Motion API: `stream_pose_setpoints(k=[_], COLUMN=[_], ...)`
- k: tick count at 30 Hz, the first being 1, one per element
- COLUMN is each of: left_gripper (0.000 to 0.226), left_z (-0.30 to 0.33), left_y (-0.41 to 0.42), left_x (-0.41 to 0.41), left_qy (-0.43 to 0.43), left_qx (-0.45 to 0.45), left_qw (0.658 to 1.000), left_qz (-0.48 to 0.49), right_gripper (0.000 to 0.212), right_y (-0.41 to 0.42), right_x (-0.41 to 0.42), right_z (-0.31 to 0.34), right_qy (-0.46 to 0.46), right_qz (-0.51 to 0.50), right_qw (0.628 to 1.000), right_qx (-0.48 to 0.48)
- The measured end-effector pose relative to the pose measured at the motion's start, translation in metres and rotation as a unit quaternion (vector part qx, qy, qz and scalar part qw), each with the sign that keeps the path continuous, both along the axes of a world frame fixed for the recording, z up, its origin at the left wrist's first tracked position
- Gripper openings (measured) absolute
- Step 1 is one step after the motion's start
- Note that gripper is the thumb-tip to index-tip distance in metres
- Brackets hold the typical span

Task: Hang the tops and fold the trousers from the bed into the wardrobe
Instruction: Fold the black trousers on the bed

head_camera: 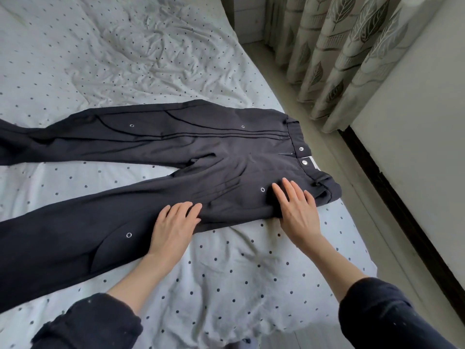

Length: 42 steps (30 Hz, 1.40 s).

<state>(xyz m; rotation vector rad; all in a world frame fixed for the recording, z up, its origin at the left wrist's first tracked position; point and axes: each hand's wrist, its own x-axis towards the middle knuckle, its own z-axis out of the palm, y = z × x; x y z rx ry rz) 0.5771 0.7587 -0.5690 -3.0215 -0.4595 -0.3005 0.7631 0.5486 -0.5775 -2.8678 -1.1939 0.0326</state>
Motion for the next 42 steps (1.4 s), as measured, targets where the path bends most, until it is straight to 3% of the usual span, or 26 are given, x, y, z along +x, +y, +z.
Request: stream_pose_setpoints(k=[5,8,12,17,20,23,26,28,29,32,38,42], left_gripper=[0.041,0.056,0.068,0.047,0.044,0.013,0.01,0.011,0.011,0.01,0.017,0.017], left_z=[-0.005,-0.019,-0.021,-0.012,0.015,0.048,0.082,0.104,0.112,0.13,0.129,0.116], left_y=[-0.021,-0.031,-0.028,-0.018,-0.016,-0.001,0.036,0.062,0.072,0.104,0.166,0.208], left_x=[-0.013,-0.016,-0.007,-0.02,-0.03,-0.027,-0.01,0.009,0.019,0.056,0.13,0.177], left_qy=[-0.025,0.018,0.067,0.08,0.114,0.126,0.082,0.051,0.03,-0.049,-0.06,-0.055], left_qx=[0.043,0.031,0.025,-0.017,-0.097,-0.216,-0.326,-0.364,-0.375,-0.377,-0.358,-0.356], left_qw=[0.998,0.999,0.996,0.991,0.981,0.948,0.916,0.905,0.901,0.895,0.906,0.906], left_qz=[-0.031,-0.033,0.05,0.107,0.123,0.197,0.218,0.212,0.215,0.233,0.217,0.221], right_gripper=[0.051,0.028,0.031,0.035,0.035,0.019,0.02,0.034,0.034,0.01,0.026,0.023], right_y=[-0.029,-0.021,-0.009,-0.007,-0.01,-0.009,0.008,0.028,0.037,0.069,0.129,0.167], right_x=[0.003,-0.006,-0.022,-0.02,-0.016,-0.007,0.011,0.029,0.038,0.074,0.133,0.168], right_z=[-0.003,-0.001,-0.012,-0.008,0.008,0.032,0.062,0.075,0.079,0.086,0.08,0.062], right_qy=[-0.088,-0.149,-0.154,-0.1,-0.051,-0.037,-0.036,-0.02,-0.017,0.005,0.005,0.049], right_qz=[-0.035,-0.021,0.038,0.001,0.001,0.004,-0.017,-0.04,-0.054,-0.095,-0.144,-0.17], right_qw=[0.995,0.987,0.986,0.994,0.997,0.996,0.996,0.997,0.996,0.993,0.985,0.98], right_qx=[0.023,0.062,0.046,0.042,0.053,0.083,0.085,0.07,0.067,0.076,0.094,0.092])
